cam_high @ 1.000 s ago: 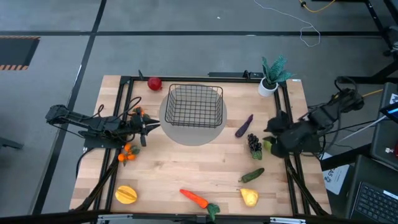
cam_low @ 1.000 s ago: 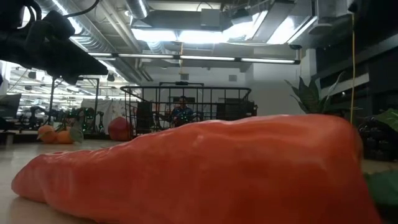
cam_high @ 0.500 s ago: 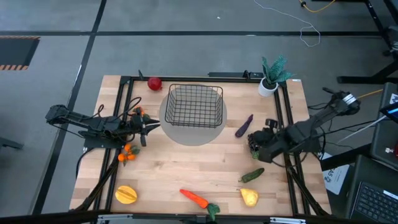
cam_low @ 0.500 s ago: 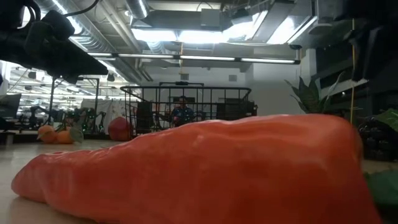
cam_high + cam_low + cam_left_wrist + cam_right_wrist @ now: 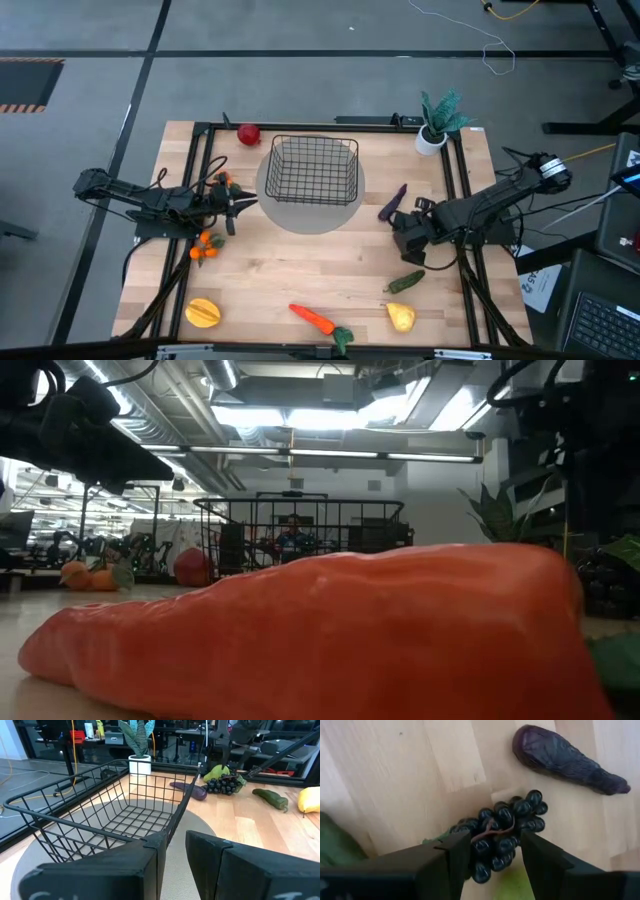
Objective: Build produce basket
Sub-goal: Put the black grapes into the black wire basket
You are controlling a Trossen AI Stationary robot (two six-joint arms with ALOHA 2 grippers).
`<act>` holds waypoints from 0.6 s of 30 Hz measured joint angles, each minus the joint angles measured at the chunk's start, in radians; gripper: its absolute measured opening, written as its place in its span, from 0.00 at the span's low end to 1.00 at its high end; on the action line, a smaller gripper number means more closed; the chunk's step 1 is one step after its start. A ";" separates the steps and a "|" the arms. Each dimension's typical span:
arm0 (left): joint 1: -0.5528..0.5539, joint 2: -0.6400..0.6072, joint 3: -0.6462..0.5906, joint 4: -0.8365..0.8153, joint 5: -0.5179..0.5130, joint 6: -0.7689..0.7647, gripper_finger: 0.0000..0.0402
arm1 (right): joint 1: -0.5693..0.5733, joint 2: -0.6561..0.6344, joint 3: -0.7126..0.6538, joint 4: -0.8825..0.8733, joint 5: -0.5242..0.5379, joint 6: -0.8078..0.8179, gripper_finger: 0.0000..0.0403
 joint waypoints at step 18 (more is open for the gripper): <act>0.000 0.000 0.000 0.000 0.000 0.049 0.16 | 0.000 0.117 0.000 0.029 0.027 -0.038 0.41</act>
